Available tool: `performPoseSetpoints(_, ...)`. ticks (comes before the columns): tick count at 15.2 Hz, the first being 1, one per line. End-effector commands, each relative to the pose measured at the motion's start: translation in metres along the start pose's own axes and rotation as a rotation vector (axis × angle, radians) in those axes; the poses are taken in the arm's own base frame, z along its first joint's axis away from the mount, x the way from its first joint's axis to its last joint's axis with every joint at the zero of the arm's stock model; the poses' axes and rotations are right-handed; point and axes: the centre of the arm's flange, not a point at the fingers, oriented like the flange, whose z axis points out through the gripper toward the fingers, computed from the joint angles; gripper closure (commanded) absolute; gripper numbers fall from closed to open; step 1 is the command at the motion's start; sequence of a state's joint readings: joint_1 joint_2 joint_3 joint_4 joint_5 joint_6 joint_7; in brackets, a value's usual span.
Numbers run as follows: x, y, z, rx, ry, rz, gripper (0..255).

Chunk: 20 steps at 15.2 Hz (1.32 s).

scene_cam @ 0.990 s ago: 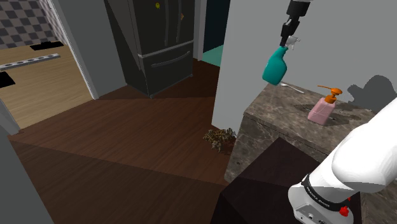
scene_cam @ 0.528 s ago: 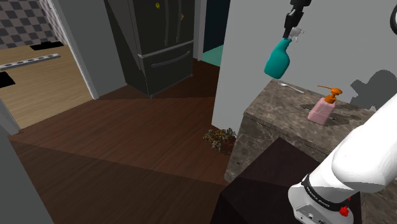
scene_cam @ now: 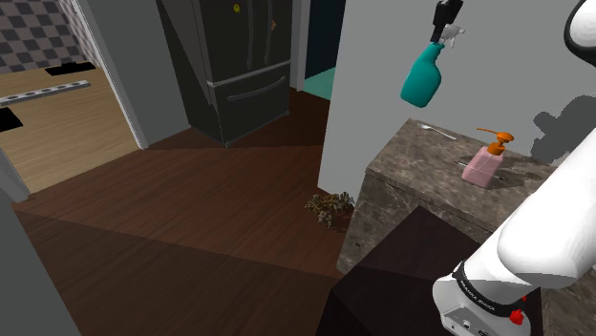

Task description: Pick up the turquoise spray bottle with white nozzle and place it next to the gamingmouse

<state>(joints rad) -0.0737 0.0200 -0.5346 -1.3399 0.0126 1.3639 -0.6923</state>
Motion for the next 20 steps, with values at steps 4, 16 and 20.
performPoseSetpoints(4,0.0,0.0,-0.027,0.0,0.0,-0.001,255)
performPoseSetpoints(16,-0.131,0.048,0.009,0.0,0.0,-0.001,255)
performPoseSetpoints(20,-0.179,0.065,0.023,0.0,0.0,-0.001,255)
